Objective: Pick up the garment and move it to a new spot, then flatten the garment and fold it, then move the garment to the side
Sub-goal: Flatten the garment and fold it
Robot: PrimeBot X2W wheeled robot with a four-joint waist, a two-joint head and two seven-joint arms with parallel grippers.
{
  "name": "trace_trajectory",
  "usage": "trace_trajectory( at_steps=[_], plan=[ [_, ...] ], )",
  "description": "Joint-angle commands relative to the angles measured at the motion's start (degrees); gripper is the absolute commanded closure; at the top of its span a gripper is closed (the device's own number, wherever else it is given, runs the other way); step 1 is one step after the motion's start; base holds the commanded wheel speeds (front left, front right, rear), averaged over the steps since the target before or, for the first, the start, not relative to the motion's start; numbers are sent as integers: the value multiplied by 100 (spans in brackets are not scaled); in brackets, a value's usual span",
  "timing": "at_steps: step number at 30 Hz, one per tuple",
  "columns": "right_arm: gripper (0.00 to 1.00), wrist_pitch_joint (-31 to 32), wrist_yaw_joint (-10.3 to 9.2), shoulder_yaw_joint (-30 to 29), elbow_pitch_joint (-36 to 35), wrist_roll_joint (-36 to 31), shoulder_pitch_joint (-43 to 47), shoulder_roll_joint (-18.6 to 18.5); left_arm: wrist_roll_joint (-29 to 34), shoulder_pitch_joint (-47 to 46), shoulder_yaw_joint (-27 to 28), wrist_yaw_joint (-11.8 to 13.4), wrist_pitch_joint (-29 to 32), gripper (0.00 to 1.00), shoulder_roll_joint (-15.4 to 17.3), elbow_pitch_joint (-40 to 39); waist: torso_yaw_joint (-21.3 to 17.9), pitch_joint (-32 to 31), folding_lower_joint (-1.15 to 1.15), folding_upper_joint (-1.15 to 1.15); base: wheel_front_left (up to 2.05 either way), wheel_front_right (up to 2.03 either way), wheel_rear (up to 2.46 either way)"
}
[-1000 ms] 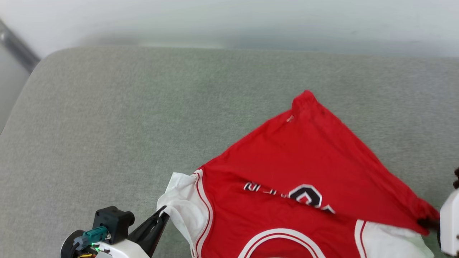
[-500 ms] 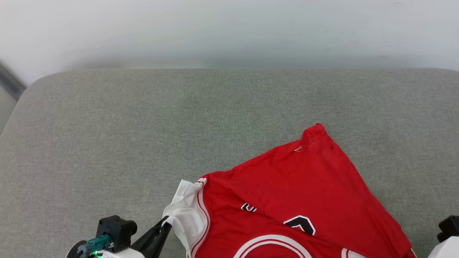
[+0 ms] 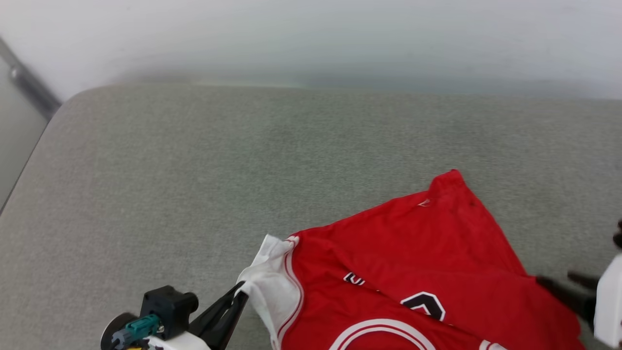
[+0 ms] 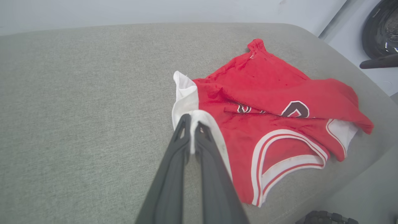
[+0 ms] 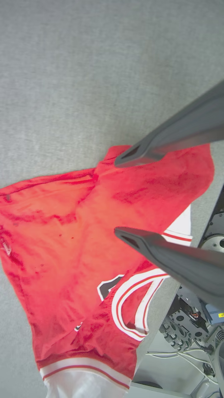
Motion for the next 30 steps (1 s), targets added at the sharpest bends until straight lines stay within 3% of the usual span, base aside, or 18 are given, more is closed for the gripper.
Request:
trace_trajectory(
  at_steps=[1,8,16,24,30],
  plan=[
    [0,34,-2,28,-54,-23,-193,-54,69,-114,-16,-17,11,100,-15,-50,136,100,0,0,0,0,0],
    [0,311,-2,532,125,-505,-1517,-202,310,-455,-178,-76,65,100,-156,-330,679,663,0,0,0,0,0],
    [0,453,-2,1106,1489,-1171,-2978,-416,500,-893,-427,-243,0,100,-512,-276,1310,1372,0,0,0,0,0],
    [0,583,-2,1345,2393,-1469,-3290,-769,580,-1280,-602,-401,-75,100,-874,-139,1725,1760,0,0,0,0,0],
    [0,547,-1,1542,2828,-1301,-3158,-688,612,-1435,-650,-447,-122,100,-1001,-24,1881,1854,0,0,0,0,0]
  ],
)
